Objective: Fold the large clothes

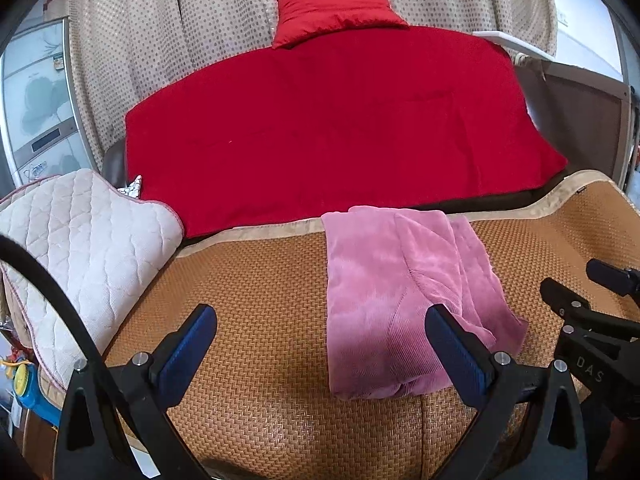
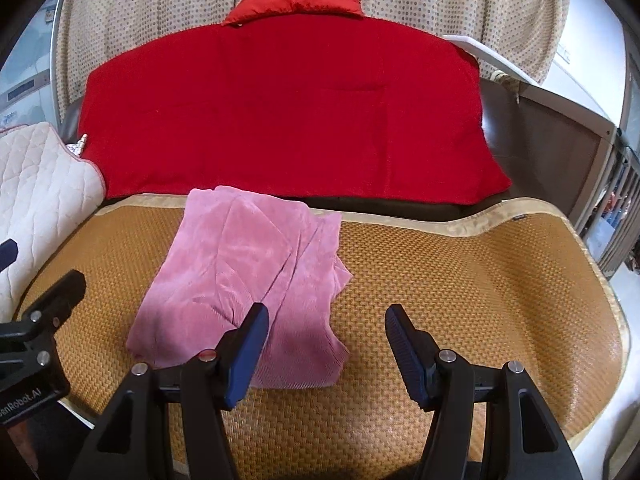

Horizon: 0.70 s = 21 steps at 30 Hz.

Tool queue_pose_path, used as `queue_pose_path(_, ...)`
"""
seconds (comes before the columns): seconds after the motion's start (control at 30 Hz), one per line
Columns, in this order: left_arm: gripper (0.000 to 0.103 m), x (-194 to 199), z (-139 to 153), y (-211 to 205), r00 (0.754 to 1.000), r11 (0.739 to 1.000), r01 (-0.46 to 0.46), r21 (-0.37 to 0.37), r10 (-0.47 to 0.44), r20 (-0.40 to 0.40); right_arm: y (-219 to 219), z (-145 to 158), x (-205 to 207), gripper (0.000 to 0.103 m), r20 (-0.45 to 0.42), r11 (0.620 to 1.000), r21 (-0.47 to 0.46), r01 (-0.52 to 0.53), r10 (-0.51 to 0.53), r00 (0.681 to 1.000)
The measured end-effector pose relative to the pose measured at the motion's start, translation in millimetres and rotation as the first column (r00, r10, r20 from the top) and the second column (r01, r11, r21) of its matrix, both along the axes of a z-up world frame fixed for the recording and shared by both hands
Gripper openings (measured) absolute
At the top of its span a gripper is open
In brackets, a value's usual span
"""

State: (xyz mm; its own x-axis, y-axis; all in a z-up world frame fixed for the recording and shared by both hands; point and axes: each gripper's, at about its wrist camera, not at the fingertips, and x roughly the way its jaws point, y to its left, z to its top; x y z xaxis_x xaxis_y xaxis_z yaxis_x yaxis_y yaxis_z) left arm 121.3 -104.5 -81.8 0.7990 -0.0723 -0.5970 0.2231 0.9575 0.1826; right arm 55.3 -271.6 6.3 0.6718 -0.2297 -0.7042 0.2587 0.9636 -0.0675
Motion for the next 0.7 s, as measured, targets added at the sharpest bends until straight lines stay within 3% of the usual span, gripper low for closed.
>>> queue_pose_path(0.33,0.103,3.3,-13.0,-15.5,1.000,1.000,-0.021,0.022,0.021,-0.013,-19.4,-30.2,10.9,0.065,-0.006,0.998,0.057,-0.013,0.014,1.000)
queue_pose_path(0.7,0.103,-4.8,-15.7,-27.4,1.000,1.000,0.014,0.019,-0.014,-0.023,-29.6,-23.8,-0.6,0.065,0.012,0.998,0.064,0.015,-0.016,1.000)
